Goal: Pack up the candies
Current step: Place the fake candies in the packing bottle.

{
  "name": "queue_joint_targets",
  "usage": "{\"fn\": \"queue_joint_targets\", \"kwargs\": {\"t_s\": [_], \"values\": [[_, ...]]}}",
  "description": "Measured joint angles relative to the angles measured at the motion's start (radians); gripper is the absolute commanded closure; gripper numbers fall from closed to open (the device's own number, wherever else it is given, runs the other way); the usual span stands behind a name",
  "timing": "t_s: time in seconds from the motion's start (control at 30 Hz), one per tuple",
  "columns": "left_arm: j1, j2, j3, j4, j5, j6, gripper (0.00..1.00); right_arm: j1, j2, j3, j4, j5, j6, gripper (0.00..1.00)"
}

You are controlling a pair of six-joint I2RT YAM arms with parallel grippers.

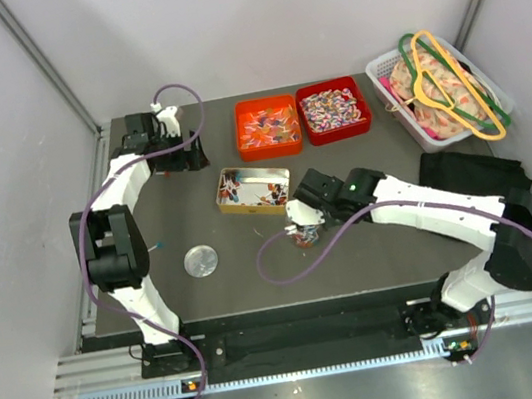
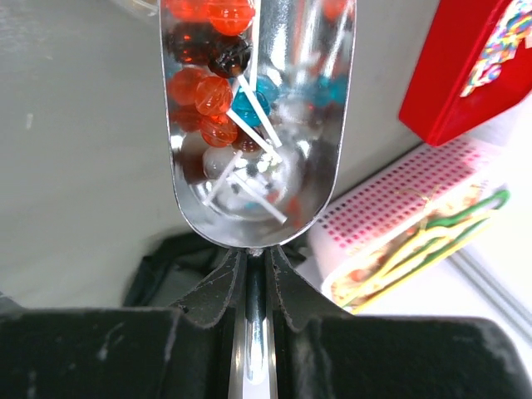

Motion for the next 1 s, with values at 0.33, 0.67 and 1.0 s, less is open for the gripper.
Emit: {"fn": "queue_joint_targets", "kwargs": {"t_s": [0.33,0.67,1.0], "values": [[0.037,-0.002,-0.018,0.001,0.017,0.0,0.01,0.045,0.042,0.047,-0.053,0.09,-0.041,1.0],[0.039,-0.002,-0.019,0.003,0.029,-0.001,0.01,0.088,0.048,0.048,-0.091,0.182,-0.066,1.0],[0.039,-0.003,-0.036,0.012,0.045,-0.001,0.01,0.129,0.064,0.048,-0.103,0.309,-0.115,1.0]]}}
